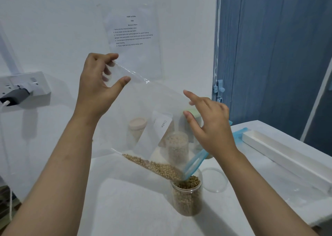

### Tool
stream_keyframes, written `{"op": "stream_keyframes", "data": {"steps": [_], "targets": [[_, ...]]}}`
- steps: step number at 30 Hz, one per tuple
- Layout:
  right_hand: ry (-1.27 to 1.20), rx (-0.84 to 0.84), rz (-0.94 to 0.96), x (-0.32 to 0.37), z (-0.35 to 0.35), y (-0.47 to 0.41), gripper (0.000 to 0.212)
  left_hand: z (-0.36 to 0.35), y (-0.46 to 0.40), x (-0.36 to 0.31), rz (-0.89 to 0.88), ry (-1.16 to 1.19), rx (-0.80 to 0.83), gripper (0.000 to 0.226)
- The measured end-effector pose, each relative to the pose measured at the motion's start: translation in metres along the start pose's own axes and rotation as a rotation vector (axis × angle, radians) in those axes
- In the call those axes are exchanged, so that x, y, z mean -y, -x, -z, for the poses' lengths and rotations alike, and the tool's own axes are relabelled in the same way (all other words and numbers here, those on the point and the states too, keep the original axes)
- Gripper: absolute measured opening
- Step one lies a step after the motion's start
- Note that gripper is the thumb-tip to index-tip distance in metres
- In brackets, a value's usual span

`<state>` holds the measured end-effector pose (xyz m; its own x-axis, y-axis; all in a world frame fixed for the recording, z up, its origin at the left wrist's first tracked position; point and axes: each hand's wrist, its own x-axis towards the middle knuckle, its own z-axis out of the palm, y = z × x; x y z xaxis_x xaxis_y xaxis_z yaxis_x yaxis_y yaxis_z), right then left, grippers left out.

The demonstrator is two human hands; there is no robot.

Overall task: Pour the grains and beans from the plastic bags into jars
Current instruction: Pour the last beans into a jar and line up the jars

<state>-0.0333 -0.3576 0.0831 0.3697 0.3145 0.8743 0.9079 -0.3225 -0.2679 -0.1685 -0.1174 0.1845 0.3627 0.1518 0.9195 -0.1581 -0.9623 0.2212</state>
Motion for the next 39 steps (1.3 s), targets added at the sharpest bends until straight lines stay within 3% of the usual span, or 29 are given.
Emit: {"op": "stream_keyframes", "data": {"steps": [15,31,39], "targets": [[-0.148,-0.015,0.097,0.012,-0.018,-0.022,0.043,0.003,0.001,-0.005,-0.006,-0.031,-0.004,0.061],[-0.154,-0.073,0.146,0.011,-0.024,-0.025,0.042,-0.004,0.074,0.008,0.301,-0.100,-0.140,0.080],[-0.147,-0.090,0.150,0.014,-0.026,-0.027,0.043,-0.007,0.077,0.020,0.292,-0.063,-0.147,0.067]]}}
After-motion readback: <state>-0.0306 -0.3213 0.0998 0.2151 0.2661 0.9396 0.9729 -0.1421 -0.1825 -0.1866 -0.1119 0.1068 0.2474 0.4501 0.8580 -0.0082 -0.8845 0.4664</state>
